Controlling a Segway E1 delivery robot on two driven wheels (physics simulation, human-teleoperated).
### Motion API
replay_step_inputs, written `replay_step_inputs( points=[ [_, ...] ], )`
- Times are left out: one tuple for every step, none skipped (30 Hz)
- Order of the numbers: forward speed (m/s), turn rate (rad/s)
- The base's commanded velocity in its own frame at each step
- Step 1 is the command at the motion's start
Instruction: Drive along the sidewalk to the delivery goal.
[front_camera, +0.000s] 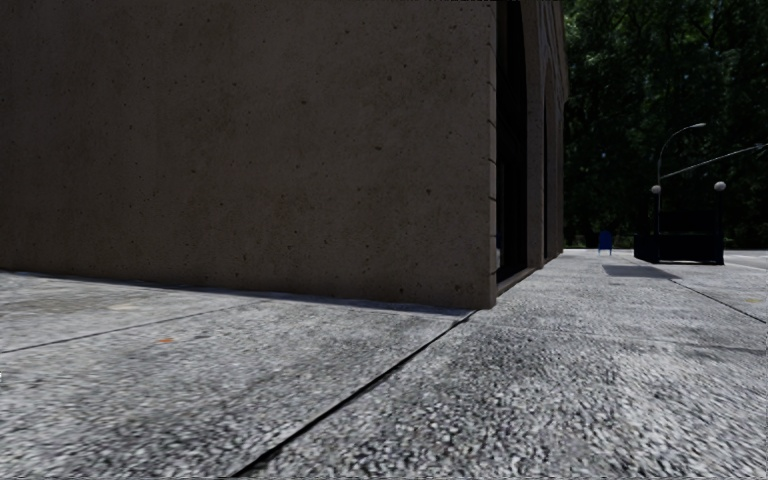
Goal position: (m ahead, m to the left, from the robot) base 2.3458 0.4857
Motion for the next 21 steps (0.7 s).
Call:
replay_step_inputs(
  points=[
    [1.57, 0.48],
    [1.57, 0.48],
    [1.57, 0.48],
    [1.57, 0.48],
    [1.57, 0.48],
    [1.57, 0.48],
    [1.57, 0.48],
    [1.57, 0.48],
    [1.57, 0.48],
    [1.57, 0.48],
    [1.57, 0.48],
    [1.57, 0.48],
    [1.57, 0.48],
    [1.57, 0.48],
    [1.57, 0.48],
    [1.57, 0.48],
    [1.57, 0.48],
    [1.57, 0.48],
    [1.57, 0.48],
    [1.57, 0.48],
    [1.57, 0.48]
  ],
)
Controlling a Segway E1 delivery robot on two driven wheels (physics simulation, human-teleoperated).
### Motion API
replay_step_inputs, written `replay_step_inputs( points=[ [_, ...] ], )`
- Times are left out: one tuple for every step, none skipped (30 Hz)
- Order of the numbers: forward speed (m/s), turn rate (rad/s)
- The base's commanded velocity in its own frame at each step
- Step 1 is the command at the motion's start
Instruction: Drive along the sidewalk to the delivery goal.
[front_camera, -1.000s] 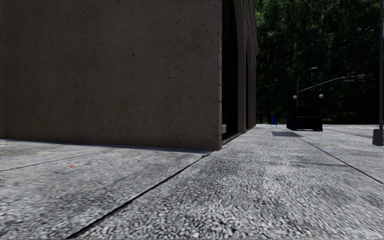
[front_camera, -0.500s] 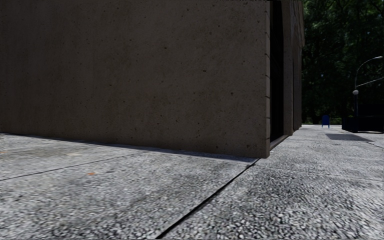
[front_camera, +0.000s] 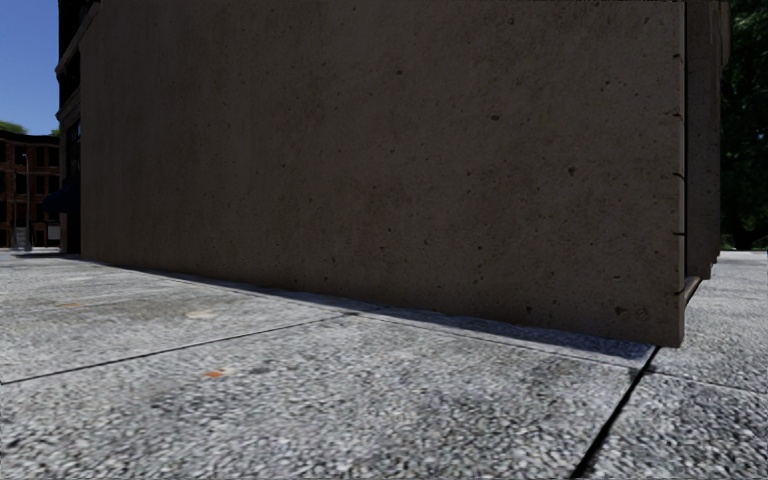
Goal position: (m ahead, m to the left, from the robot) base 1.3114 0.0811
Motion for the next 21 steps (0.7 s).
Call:
replay_step_inputs(
  points=[
    [1.57, 0.48],
    [1.57, 0.50],
    [1.57, 0.50],
    [1.57, 0.53],
    [1.57, 0.55],
    [1.57, 0.55],
    [1.57, 0.55],
    [1.57, 0.55],
    [1.57, 0.53],
    [1.57, 0.52],
    [1.57, 0.50],
    [1.57, 0.49],
    [1.57, 0.49],
    [1.57, 0.48],
    [1.57, 0.47],
    [1.57, 0.41],
    [1.57, 0.41],
    [1.57, 0.29],
    [1.57, 0.26],
    [1.57, 0.25],
    [1.57, 0.25]
  ],
)
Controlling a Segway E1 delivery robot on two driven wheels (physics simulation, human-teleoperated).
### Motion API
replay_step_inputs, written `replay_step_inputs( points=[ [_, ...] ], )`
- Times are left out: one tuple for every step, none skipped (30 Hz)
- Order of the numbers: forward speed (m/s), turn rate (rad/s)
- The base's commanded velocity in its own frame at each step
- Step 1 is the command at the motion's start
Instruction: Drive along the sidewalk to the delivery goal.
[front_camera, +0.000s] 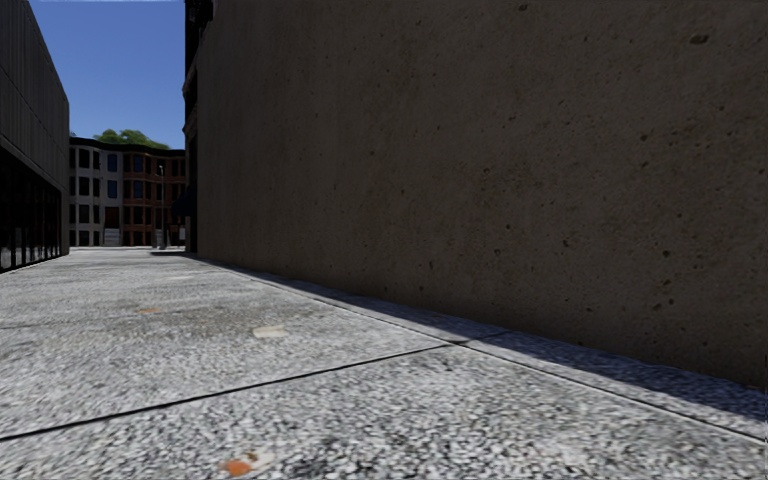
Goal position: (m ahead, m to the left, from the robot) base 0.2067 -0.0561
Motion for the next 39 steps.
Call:
replay_step_inputs(
  points=[
    [1.57, 0.25],
    [1.57, 0.25],
    [1.57, 0.25],
    [1.57, 0.21],
    [1.57, 0.05],
    [1.57, 0.00],
    [1.57, 0.00],
    [1.57, 0.00],
    [1.57, 0.00],
    [1.55, 0.00],
    [0.61, 0.00],
    [0.00, 0.00],
    [0.00, 0.00],
    [0.00, 0.00],
    [0.00, 0.00],
    [0.00, 0.00],
    [0.00, 0.00],
    [0.00, 0.00],
    [0.00, 0.00],
    [0.00, 0.00],
    [0.00, 0.00],
    [0.00, 0.00],
    [0.00, 0.00],
    [0.00, 0.00],
    [0.00, 0.00],
    [0.00, 0.00],
    [0.00, 0.00],
    [0.00, 0.00],
    [0.00, 0.00],
    [0.00, 0.00],
    [0.00, 0.00],
    [0.00, 0.00],
    [0.00, 0.00],
    [0.00, 0.00],
    [0.00, 0.00],
    [0.00, 0.00],
    [0.00, 0.00],
    [0.00, 0.00],
    [0.00, 0.00]
  ],
)
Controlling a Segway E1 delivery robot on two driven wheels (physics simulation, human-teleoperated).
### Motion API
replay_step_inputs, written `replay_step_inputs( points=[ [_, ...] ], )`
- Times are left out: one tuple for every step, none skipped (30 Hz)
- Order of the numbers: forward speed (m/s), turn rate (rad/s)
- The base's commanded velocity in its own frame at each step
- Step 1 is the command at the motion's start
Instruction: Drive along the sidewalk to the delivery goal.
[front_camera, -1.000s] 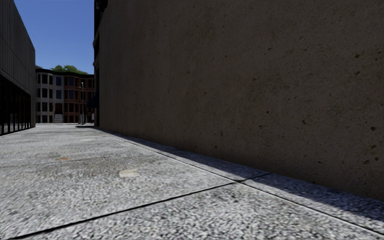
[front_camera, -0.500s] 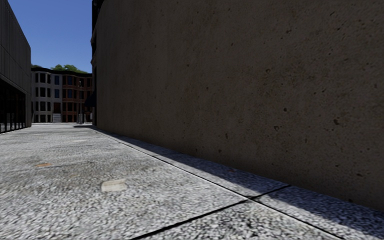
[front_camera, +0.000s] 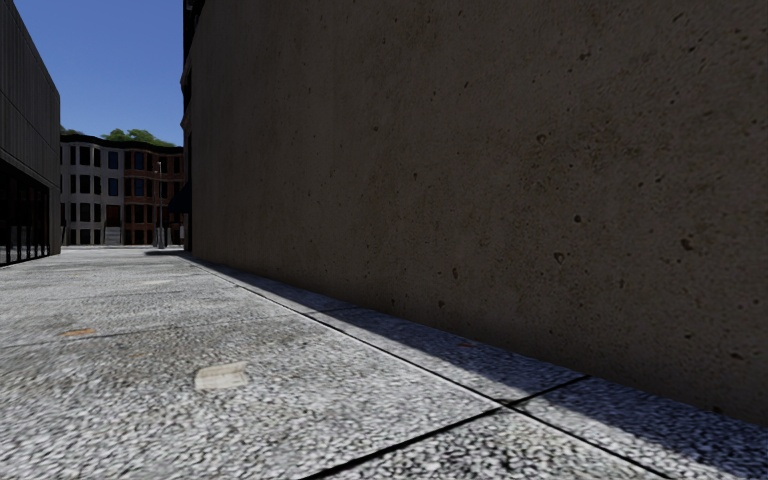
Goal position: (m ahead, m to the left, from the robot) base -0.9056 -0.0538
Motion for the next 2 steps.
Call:
replay_step_inputs(
  points=[
    [0.00, 0.00],
    [0.00, 0.00]
  ],
)
